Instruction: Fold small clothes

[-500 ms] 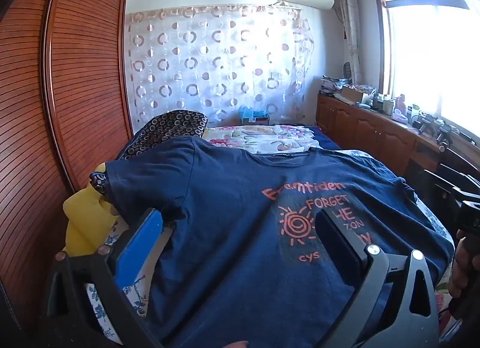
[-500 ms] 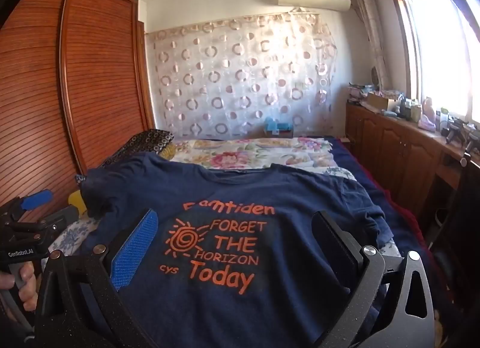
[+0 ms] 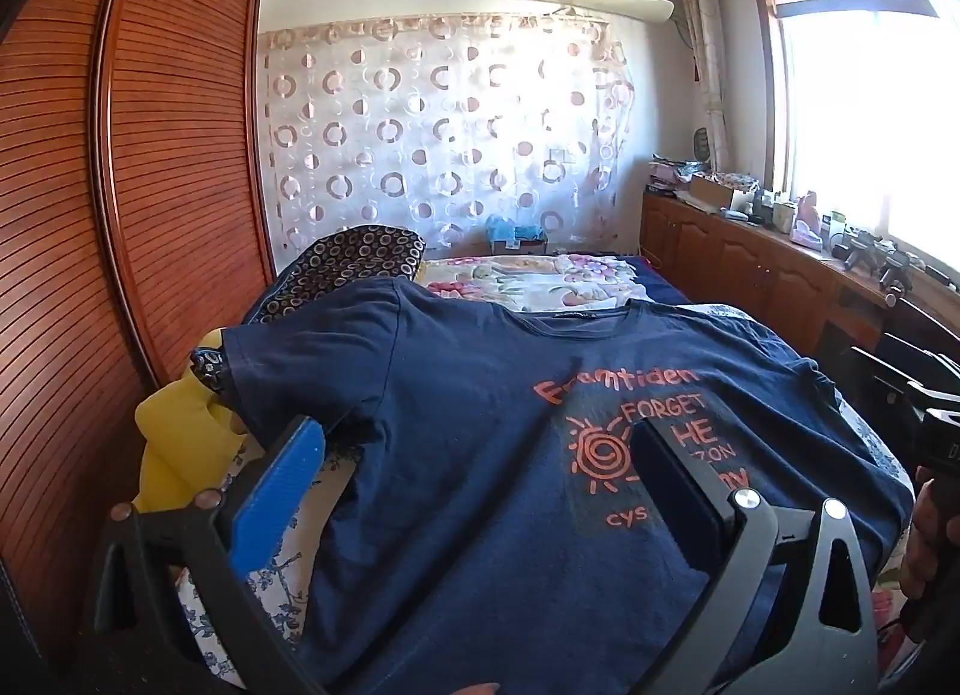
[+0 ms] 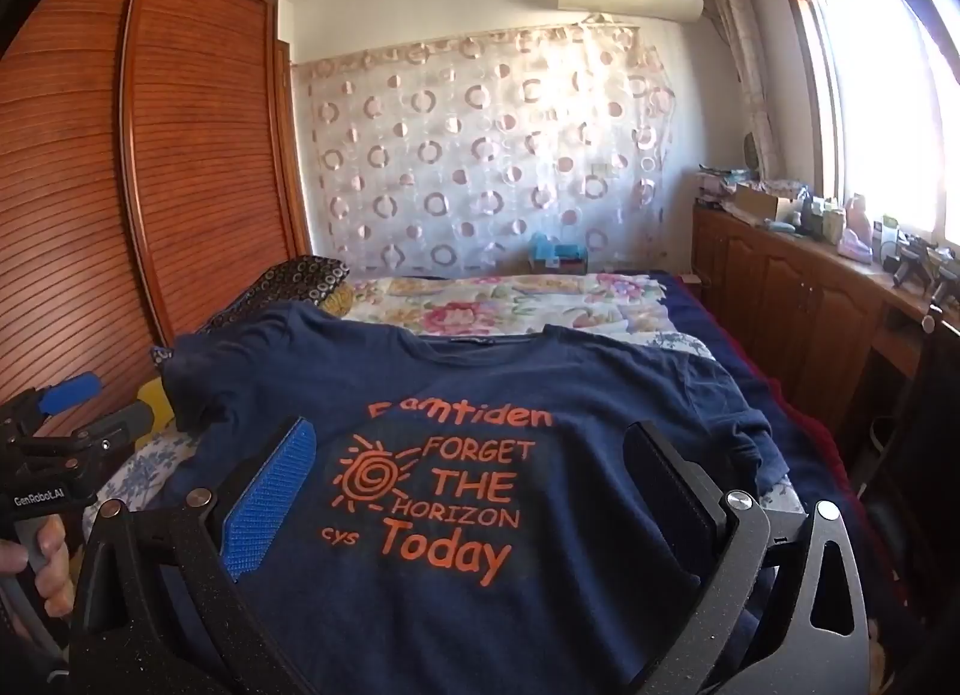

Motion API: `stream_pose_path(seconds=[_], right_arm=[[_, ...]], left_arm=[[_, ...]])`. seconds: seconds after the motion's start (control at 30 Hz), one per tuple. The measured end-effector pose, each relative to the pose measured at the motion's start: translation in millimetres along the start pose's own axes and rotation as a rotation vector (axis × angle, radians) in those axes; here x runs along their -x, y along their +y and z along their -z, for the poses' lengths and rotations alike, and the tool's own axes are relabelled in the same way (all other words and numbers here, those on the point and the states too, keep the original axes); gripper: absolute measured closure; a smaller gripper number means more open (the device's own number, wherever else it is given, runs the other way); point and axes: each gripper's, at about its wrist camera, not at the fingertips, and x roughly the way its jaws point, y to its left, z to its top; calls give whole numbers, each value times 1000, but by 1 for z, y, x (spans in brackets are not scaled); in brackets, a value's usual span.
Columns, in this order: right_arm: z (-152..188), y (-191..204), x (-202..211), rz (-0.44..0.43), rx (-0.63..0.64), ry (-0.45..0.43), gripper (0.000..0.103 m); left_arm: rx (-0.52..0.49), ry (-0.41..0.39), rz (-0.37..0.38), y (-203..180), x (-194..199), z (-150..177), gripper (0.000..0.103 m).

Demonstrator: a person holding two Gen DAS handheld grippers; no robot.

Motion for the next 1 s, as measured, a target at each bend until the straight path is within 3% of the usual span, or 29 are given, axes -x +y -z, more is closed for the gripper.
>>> stream_pose_path(seconds=[1.0], right_arm=[[-1,2,0,0,1,4,0]], left_arm=[[-12,-37,-28,-11,7,-4,0]])
